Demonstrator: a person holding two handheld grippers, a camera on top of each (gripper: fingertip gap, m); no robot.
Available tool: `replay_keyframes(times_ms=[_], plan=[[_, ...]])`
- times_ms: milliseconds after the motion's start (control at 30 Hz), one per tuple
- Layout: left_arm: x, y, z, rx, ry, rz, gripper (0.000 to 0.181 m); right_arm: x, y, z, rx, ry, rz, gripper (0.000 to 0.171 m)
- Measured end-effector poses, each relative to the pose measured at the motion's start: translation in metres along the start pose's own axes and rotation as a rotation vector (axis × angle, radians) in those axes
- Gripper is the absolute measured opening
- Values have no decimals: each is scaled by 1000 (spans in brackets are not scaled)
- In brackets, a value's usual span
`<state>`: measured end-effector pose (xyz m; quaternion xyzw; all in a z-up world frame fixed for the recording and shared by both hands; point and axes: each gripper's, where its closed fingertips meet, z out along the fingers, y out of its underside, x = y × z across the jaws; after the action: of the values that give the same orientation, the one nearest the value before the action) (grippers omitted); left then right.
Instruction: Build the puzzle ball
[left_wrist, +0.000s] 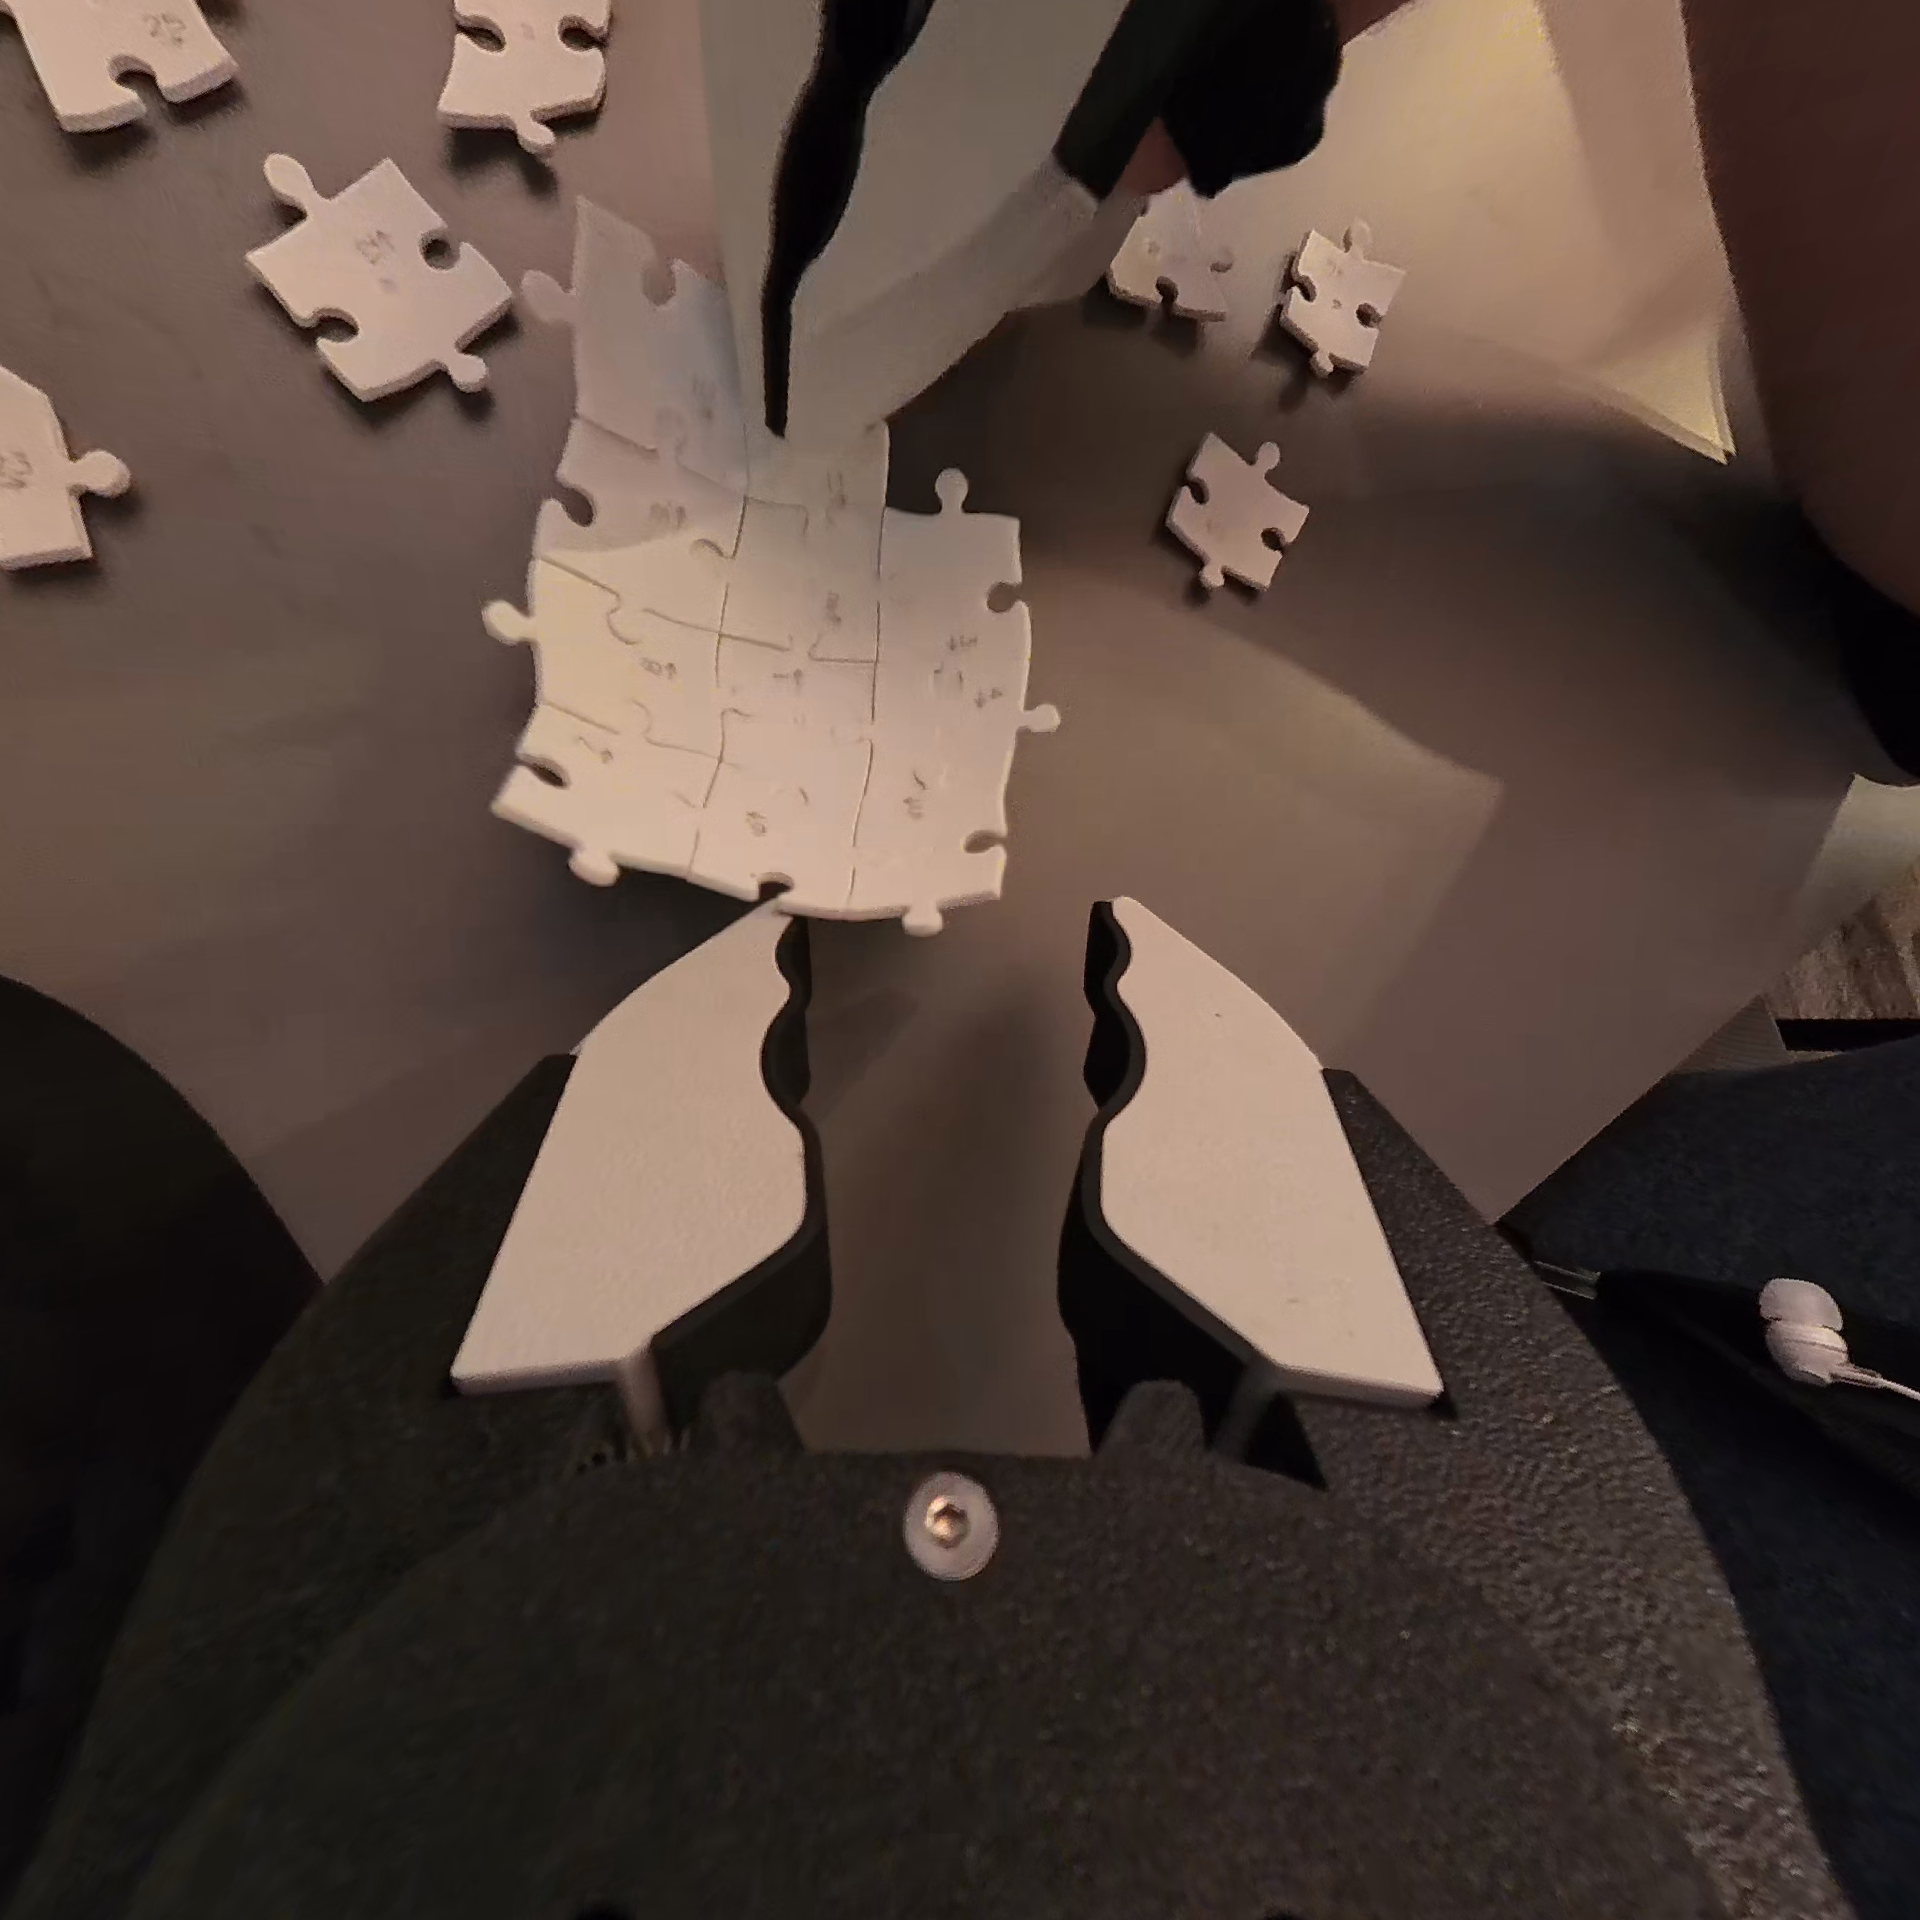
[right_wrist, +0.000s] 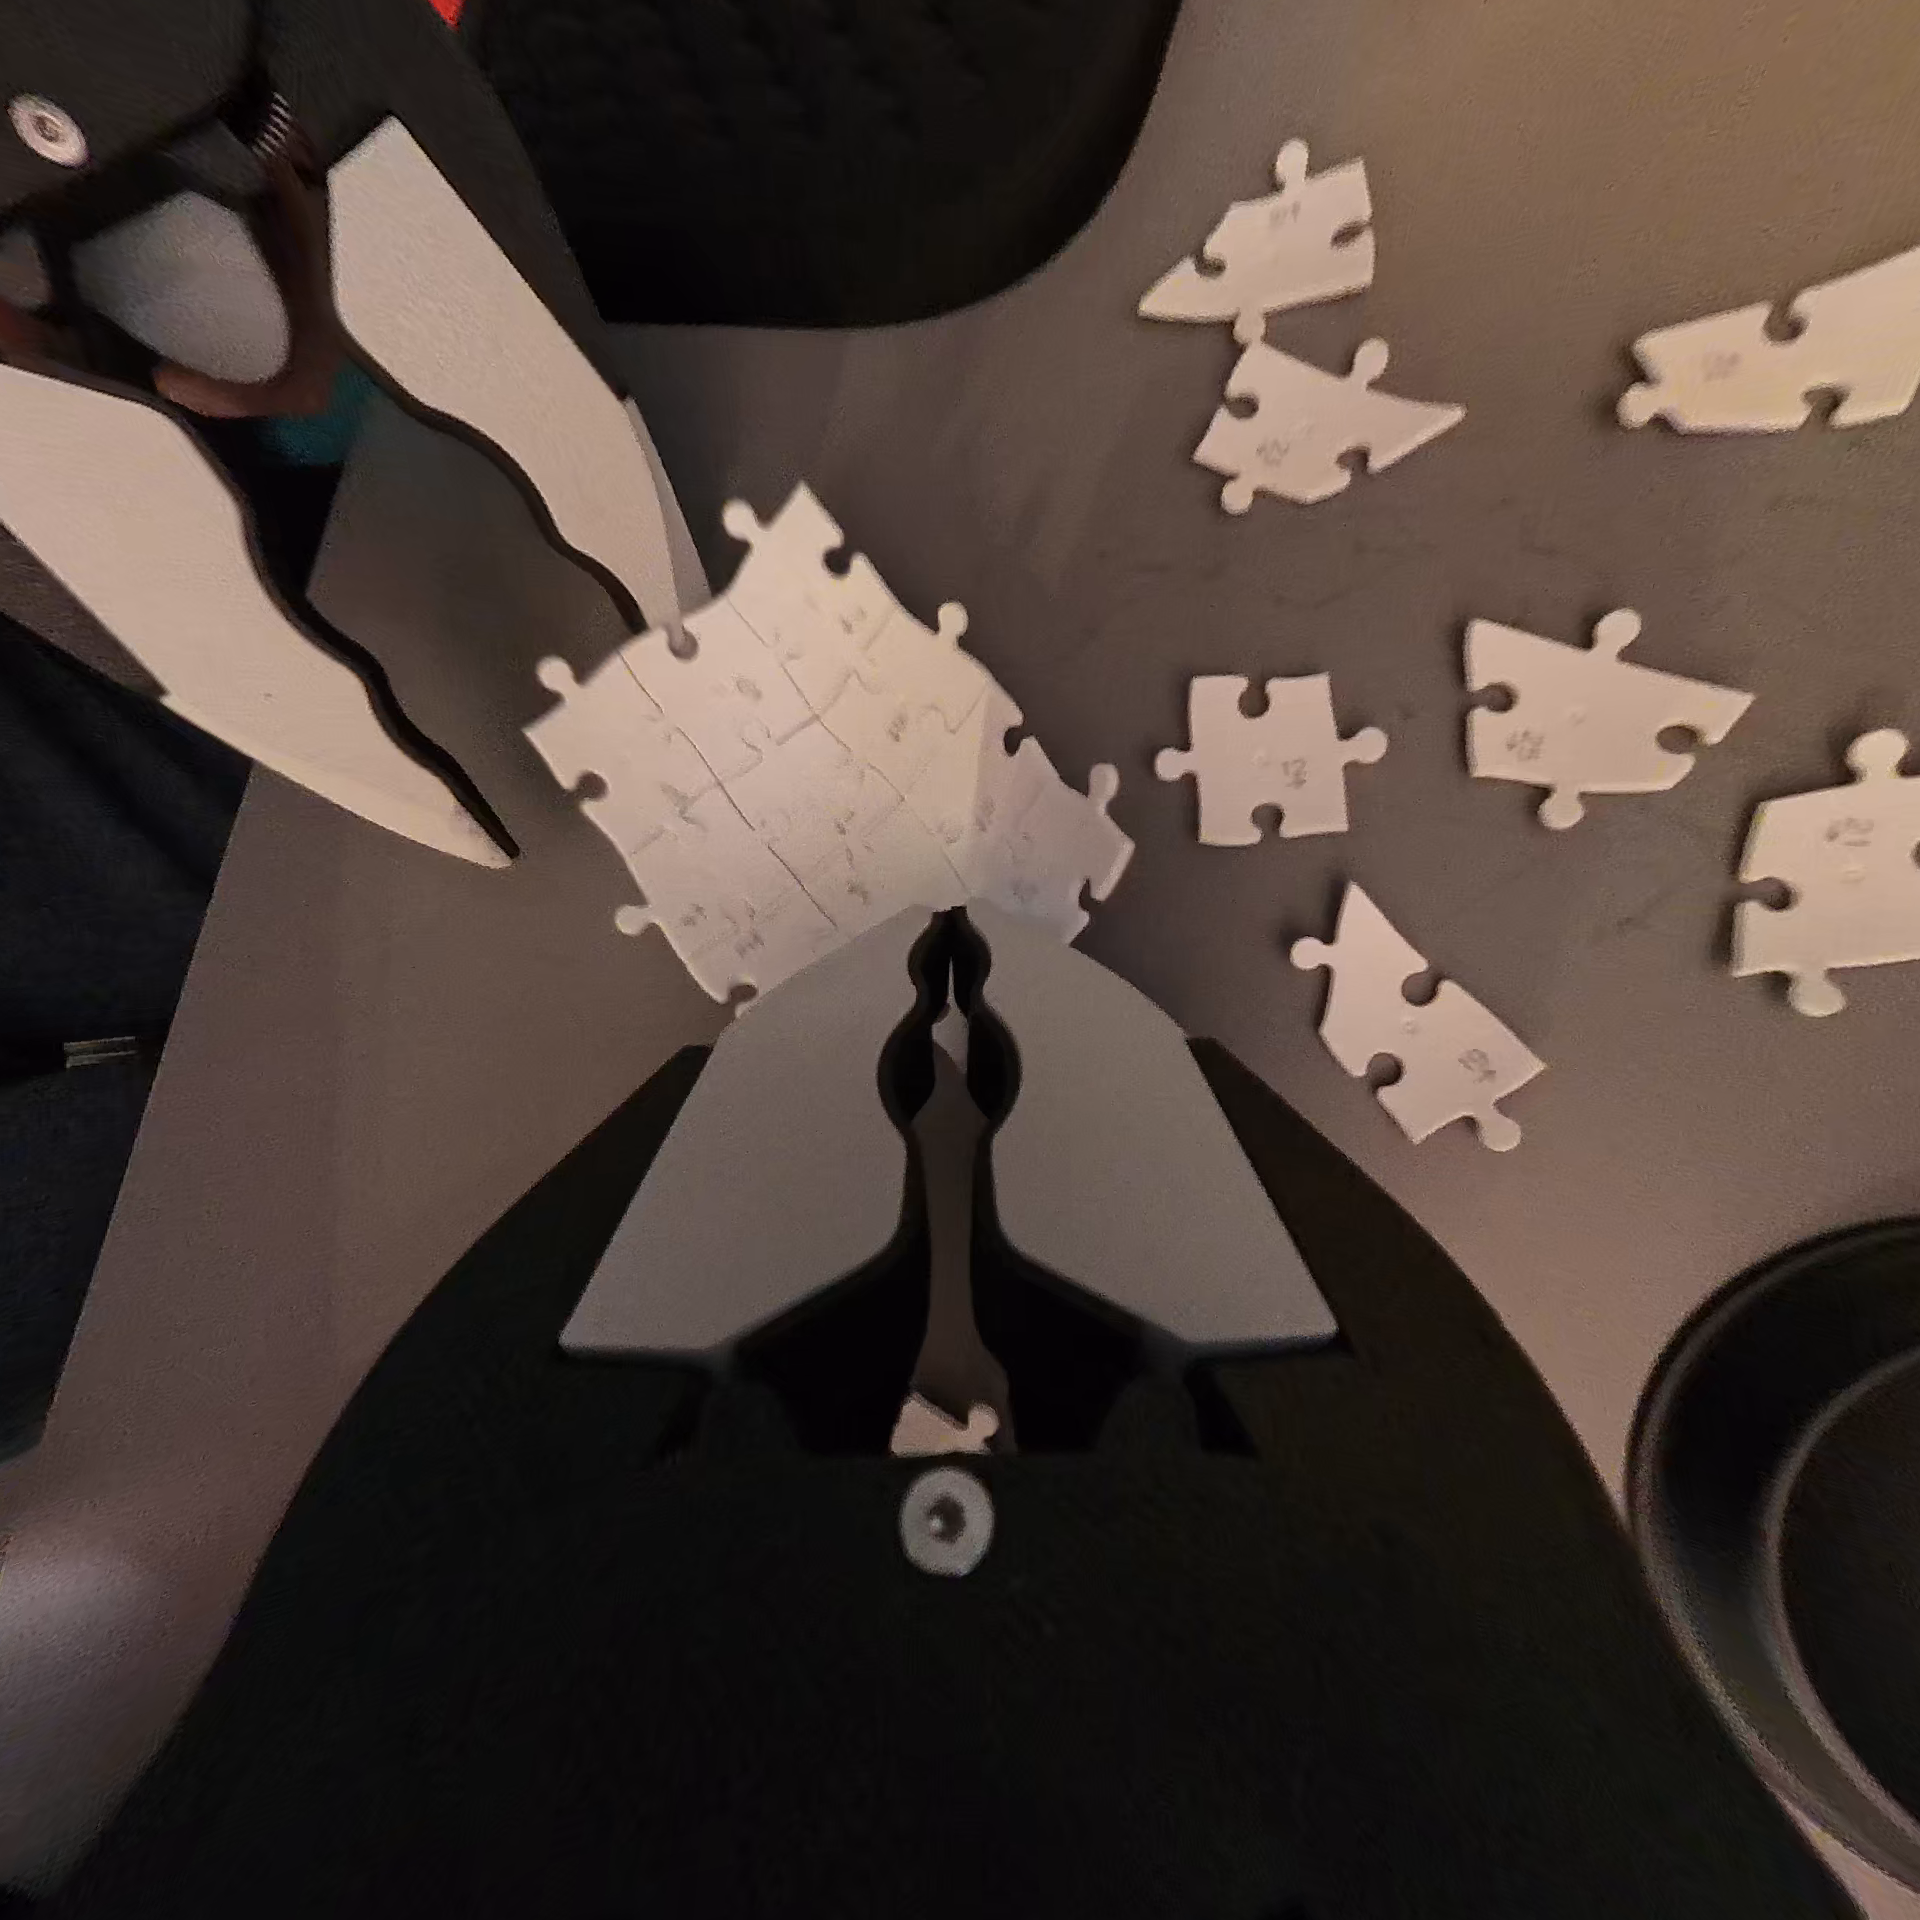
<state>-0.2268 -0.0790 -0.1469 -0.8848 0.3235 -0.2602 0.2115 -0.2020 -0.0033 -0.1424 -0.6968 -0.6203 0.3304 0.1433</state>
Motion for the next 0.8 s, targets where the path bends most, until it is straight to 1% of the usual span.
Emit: replay_keyframes(times_ms=[133,200,367,433,633,800], plan=[[-1,2,-2,-2,-3,-6,51,-2,-15,-15,84,18,-21,1],[0,5,-4,-6,2,-7,51,4,-18,-26,113,62,-21,1],[3,17,-13,-28,16,-15,51,16,-10,-51,173,114,20,1],[5,22,-18,-28,29,-20,51,19,-7,-57,196,124,45,7],[-3,21,-33,31,28,-26,50,20,6,-63,183,152,73,10],[-5,13,-30,68,67,-22,49,12,14,-66,159,181,79,12]])
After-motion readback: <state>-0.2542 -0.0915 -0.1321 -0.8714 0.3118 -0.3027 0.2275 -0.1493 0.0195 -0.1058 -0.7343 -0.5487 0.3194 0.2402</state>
